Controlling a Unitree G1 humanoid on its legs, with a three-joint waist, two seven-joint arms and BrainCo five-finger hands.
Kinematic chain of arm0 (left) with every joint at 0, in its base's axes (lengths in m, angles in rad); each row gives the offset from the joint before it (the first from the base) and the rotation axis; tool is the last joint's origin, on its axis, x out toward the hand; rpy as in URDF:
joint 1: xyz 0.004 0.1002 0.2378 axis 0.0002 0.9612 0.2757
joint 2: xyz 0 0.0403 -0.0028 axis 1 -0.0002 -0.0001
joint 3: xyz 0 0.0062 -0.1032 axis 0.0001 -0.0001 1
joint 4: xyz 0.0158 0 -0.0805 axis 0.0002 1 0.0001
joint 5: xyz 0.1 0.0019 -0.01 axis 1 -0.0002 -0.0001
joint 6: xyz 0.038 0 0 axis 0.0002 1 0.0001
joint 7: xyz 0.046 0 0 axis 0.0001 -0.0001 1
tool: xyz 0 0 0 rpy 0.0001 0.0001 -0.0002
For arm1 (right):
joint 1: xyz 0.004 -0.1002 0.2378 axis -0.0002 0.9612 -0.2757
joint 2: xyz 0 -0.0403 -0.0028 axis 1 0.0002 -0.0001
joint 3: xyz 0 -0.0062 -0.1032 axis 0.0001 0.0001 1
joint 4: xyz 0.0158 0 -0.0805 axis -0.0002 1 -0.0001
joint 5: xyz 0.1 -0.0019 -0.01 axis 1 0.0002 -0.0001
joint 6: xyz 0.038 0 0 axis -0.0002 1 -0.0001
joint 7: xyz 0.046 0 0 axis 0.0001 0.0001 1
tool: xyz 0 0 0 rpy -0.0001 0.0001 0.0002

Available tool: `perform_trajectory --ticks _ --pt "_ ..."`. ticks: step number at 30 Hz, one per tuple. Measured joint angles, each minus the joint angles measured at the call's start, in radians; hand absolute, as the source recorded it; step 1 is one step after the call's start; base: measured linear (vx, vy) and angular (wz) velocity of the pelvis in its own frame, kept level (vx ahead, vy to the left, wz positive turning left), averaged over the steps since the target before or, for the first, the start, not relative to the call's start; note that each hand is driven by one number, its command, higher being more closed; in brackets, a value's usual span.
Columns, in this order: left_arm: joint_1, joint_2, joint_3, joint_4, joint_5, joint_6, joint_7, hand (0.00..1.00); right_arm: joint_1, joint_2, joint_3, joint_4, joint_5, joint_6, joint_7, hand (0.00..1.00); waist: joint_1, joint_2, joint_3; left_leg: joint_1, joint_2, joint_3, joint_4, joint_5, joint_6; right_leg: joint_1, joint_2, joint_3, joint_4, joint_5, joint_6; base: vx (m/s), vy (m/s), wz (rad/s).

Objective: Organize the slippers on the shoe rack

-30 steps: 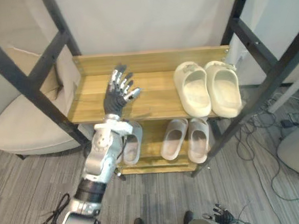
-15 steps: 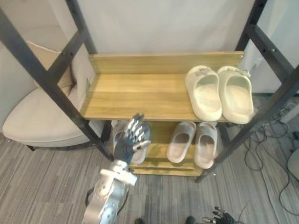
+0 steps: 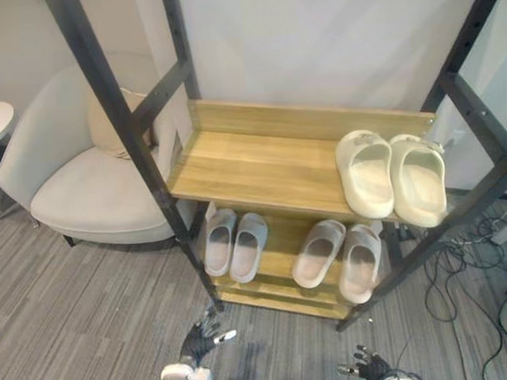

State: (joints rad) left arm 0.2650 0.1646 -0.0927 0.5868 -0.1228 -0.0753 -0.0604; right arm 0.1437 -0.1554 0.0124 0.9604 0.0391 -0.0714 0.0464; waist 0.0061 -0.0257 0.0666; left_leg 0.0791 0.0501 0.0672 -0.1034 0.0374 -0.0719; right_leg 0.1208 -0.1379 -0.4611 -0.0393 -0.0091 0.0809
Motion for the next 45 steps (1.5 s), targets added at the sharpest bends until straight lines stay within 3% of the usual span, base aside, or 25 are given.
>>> perform_trajectory --ticks 8,14,16,18,20,21,22,23,25,27,31,32,33,35,36,37,38,40,42,43,44,45 --pt "-0.019 -0.024 0.076 0.146 0.13 0.001 0.097 0.0 -0.028 0.027 -0.008 0.0 -0.001 0.0 -0.028 0.0 0.0 -0.002 0.0 0.0 0.002 0.017 0.0 -0.002 -0.001 -0.013 0.001 0.021 0.004 0.001 -0.001 0.0 -0.002 -0.06" --pt "-0.027 -0.035 0.107 0.181 0.142 0.001 0.125 0.0 -0.046 0.049 -0.006 0.0 -0.001 0.0 -0.029 0.0 0.002 0.0 0.003 0.005 0.002 0.029 0.0 -0.003 0.001 -0.021 -0.003 0.034 0.02 -0.003 0.002 -0.01 0.002 -0.06" --pt "-0.028 -0.041 0.115 0.183 0.141 0.0 0.127 0.0 -0.053 0.048 -0.006 0.0 -0.001 0.0 -0.035 0.0 0.005 0.001 0.006 0.008 -0.001 0.029 0.0 -0.011 0.003 -0.044 -0.022 0.033 0.094 -0.046 0.011 0.0 0.011 0.03" --pt "-0.04 -0.039 0.116 0.184 0.139 -0.003 0.128 0.0 -0.067 0.067 -0.004 0.0 -0.001 0.001 -0.049 0.0 0.008 -0.02 0.023 0.007 -0.035 0.001 0.01 -0.035 0.019 -0.105 -0.104 0.031 0.302 -0.136 0.05 -0.01 0.035 0.3" --pt "-0.052 -0.045 0.112 0.19 0.139 -0.002 0.146 0.0 -0.077 0.068 0.001 0.001 -0.001 0.003 -0.05 0.0 0.009 -0.023 0.042 0.008 -0.044 -0.048 0.025 -0.044 0.03 -0.154 -0.144 0.08 0.476 -0.133 0.067 -0.01 0.035 0.69" --pt "-0.057 -0.043 0.112 0.187 0.138 -0.003 0.146 0.0 -0.088 0.08 0.003 0.0 -0.001 0.003 -0.05 0.0 0.009 -0.018 0.053 0.007 -0.049 -0.079 0.043 -0.048 0.032 -0.166 -0.146 0.129 0.541 -0.117 0.052 0.01 0.052 1.2" --pt "-0.058 -0.042 0.108 0.176 0.138 -0.003 0.146 0.0 -0.096 0.086 0.017 -0.001 -0.001 0.001 -0.05 0.0 0.01 -0.02 0.065 -0.005 -0.055 -0.138 0.066 -0.052 0.036 -0.184 -0.143 0.192 0.614 -0.101 0.029 0.01 0.029 1.37" --pt "-0.061 -0.045 0.103 0.173 0.138 -0.002 0.148 0.0 -0.1 0.087 0.031 -0.001 -0.001 0.0 -0.051 0.0 0.007 -0.026 0.066 -0.021 -0.057 -0.193 0.085 -0.052 0.039 -0.198 -0.125 0.249 0.627 -0.133 0.02 0.01 -0.036 1.66" --pt "-0.087 -0.048 0.102 0.174 0.128 -0.001 0.154 0.0 -0.104 0.083 0.03 -0.002 0.002 -0.01 -0.056 0.0 0.004 -0.033 0.065 -0.091 -0.079 -0.318 0.125 -0.04 0.039 -0.19 -0.037 0.376 0.512 -0.201 0.012 0.03 -0.075 1.83" --pt "-0.096 -0.052 0.103 0.179 0.116 0.0 0.157 0.0 -0.109 0.079 0.03 0.0 0.003 -0.012 -0.064 0.0 0.01 -0.043 0.067 -0.135 -0.119 -0.403 0.121 -0.009 0.016 -0.177 -0.004 0.427 0.373 -0.224 -0.002 -0.02 -0.147 1.65" --pt "-0.108 -0.108 0.092 0.208 0.096 0.001 0.163 0.0 -0.125 0.05 0.022 0.009 0.004 -0.014 -0.067 0.0 0.038 0.039 0.082 -0.18 -0.109 -0.536 0.101 0.031 -0.022 -0.092 0.015 0.272 0.226 -0.206 -0.013 -0.01 -0.162 1.11" --pt "-0.111 -0.108 0.086 0.209 0.092 0.001 0.164 0.0 -0.126 0.052 0.022 0.009 0.004 -0.014 -0.067 0.0 0.039 0.044 0.083 -0.186 -0.109 -0.536 0.1 0.037 -0.024 -0.082 0.018 0.25 0.218 -0.203 -0.016 0.03 -0.149 0.99" --pt "-0.123 -0.103 0.07 0.212 0.089 0.001 0.165 0.0 -0.135 0.069 0.017 0.009 0.004 -0.014 -0.069 0.0 0.036 0.044 0.083 -0.219 -0.1 -0.462 0.1 0.053 -0.013 -0.074 0.018 0.199 0.205 -0.2 -0.019 0.04 -0.089 1.06" --pt "-0.153 -0.104 0.053 0.216 0.081 0.0 0.166 0.0 -0.138 0.077 -0.004 0.009 0.004 -0.014 -0.077 0.0 0.028 0.037 0.088 -0.267 -0.066 -0.22 0.144 0.039 0.042 -0.07 0.012 0.119 0.205 -0.199 -0.02 0.04 -0.036 1.21" --pt "-0.175 -0.108 0.036 0.219 0.081 0.0 0.166 0.0 -0.152 0.079 -0.004 0.01 0.004 -0.013 -0.088 0.0 0.028 0.028 0.096 -0.314 -0.019 0.007 0.223 0.013 0.075 -0.07 0.003 0.074 0.21 -0.2 -0.021 0.05 -0.002 0.9" --pt "-0.175 -0.108 0.032 0.219 0.081 0.0 0.165 0.0 -0.157 0.077 -0.005 0.01 0.004 -0.013 -0.089 0.0 0.028 0.026 0.098 -0.324 -0.008 0.063 0.247 0.003 0.083 -0.07 -0.001 0.063 0.213 -0.2 -0.021 0.07 0.028 0.88" --pt "-0.185 -0.114 0.026 0.219 0.081 0.0 0.165 0.0 -0.173 0.069 -0.008 0.006 0.004 -0.013 -0.097 0.0 0.024 0.032 0.106 -0.351 0.019 0.232 0.326 -0.027 0.118 -0.066 -0.01 0.032 0.236 -0.201 -0.02 0.12 0.085 0.8" --pt "-0.188 -0.11 0.026 0.217 0.082 -0.006 0.164 0.0 -0.184 0.067 -0.012 -0.006 0.004 -0.014 -0.101 0.0 0.022 0.02 0.113 -0.362 0.003 0.282 0.353 -0.028 0.128 -0.056 -0.018 0.022 0.251 -0.215 -0.015 0.12 0.101 0.87" --pt "-0.193 -0.102 0.012 0.214 0.082 -0.006 0.165 0.0 -0.196 0.066 -0.021 -0.013 0.004 -0.02 -0.101 0.0 0.016 0.012 0.112 -0.358 -0.067 0.248 0.26 -0.013 0.158 -0.045 -0.042 -0.023 0.221 -0.247 -0.004 0.1 0.136 1.06" --pt "-0.198 -0.1 0.009 0.219 0.082 -0.005 0.164 0.0 -0.2 0.067 -0.021 -0.013 0.004 -0.021 -0.101 0.0 0.01 0.01 0.114 -0.358 -0.072 0.26 0.251 -0.035 0.165 -0.043 -0.052 -0.035 0.21 -0.246 0.006 0.07 0.144 1.05" --pt "-0.213 -0.097 0.012 0.229 0.083 -0.003 0.165 0.0 -0.21 0.075 -0.023 -0.01 0.004 -0.02 -0.099 0.0 0.005 0.007 0.13 -0.359 -0.047 0.373 0.312 -0.112 0.163 -0.018 -0.073 -0.088 0.208 -0.234 0.028 0.05 0.101 0.94" --pt "-0.21 -0.1 0.02 0.235 0.083 -0.002 0.166 0.0 -0.203 0.078 -0.027 -0.01 0.004 -0.018 -0.096 0.0 0.0 0.021 0.136 -0.356 -0.02 0.404 0.352 -0.103 0.173 0.014 -0.069 -0.115 0.218 -0.239 0.033 0.12 0.098 1.16"
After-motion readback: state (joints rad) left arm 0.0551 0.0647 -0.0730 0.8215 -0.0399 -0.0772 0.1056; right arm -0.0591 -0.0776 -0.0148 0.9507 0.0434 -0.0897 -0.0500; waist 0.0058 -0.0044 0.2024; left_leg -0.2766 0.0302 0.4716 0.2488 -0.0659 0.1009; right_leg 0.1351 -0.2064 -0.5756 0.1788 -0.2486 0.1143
